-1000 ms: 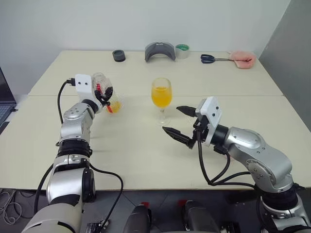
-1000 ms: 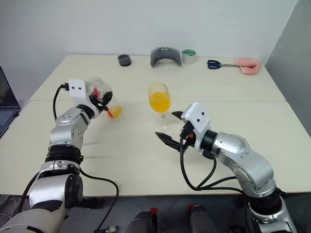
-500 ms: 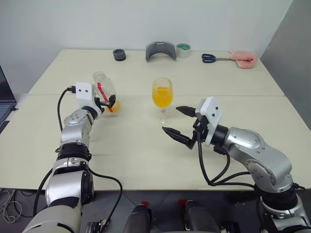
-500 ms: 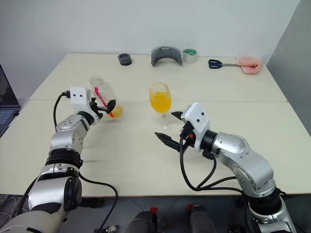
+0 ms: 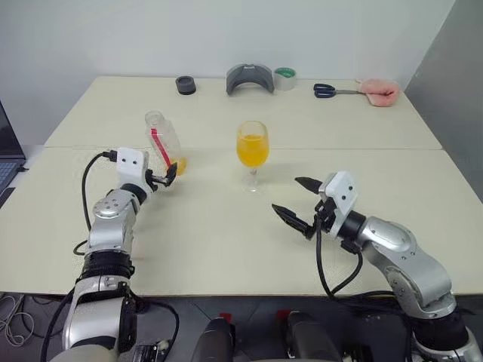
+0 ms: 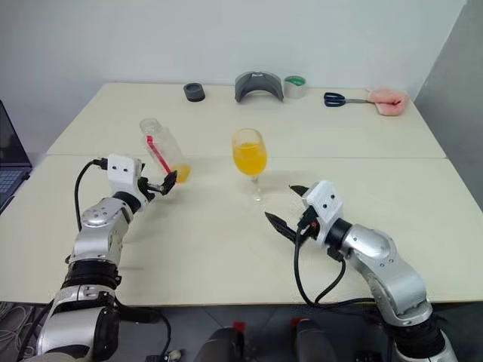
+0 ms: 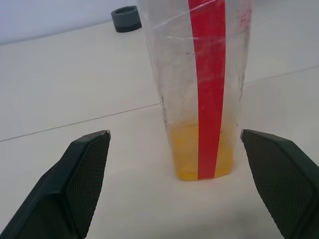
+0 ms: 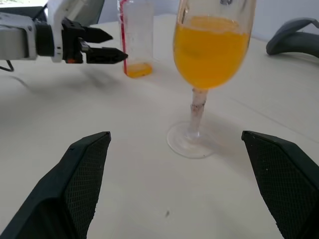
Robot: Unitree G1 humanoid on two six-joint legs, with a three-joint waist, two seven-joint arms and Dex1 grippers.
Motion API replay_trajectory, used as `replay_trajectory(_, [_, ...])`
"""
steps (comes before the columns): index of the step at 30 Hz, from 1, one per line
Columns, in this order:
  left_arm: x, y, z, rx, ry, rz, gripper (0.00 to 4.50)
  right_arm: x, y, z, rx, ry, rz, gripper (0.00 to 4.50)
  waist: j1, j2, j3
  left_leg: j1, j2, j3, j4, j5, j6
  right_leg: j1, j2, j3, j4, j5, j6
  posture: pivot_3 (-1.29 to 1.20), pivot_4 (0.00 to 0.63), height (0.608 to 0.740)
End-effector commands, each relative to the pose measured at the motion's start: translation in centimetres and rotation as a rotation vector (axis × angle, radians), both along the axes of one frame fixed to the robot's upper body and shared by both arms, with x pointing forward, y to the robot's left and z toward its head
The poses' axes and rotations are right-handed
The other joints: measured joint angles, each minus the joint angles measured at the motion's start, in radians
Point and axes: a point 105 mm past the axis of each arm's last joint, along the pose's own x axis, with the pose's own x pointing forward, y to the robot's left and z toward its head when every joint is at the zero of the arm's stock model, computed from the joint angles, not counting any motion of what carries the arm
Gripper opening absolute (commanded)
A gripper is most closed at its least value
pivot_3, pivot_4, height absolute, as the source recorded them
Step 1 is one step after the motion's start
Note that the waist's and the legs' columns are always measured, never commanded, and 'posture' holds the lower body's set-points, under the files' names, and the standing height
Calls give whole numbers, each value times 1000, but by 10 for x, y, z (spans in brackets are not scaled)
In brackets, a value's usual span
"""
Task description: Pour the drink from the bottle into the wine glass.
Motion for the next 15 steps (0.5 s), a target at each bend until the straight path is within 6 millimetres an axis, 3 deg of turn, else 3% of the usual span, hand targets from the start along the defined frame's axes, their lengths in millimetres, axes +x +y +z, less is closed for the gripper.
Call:
replay_trajectory(1, [-14, 10, 10, -3, -47, 44, 4491, 7, -16, 1, -18, -122, -122, 4500, 0, 0, 0, 0, 0, 0, 0, 0, 0, 0, 0, 0, 0, 0, 0, 0, 150, 740])
replay_trajectory(8, [-48, 3, -11, -66, 27, 61, 4491, 12, -40, -12, 74, -143, -320, 4500, 5, 0, 0, 0, 1, 0, 0, 0, 0, 0, -1, 0, -1, 0, 0, 0, 150, 740])
replay_trajectory(11, [-63, -2, -15, -74, 15, 85, 4491, 21, -68, -22, 148, -144, -531, 4500, 6, 0, 0, 0, 1, 0, 0, 0, 0, 1, -1, 0, -1, 0, 0, 0, 150, 740])
replay_trajectory(15, [-71, -1, -15, -97, -20, 129, 4491, 28, -86, -30, 178, -147, -652, 4500, 7, 0, 0, 1, 1, 1, 0, 0, -1, 1, -1, 1, -1, 0, 0, 0, 150, 740])
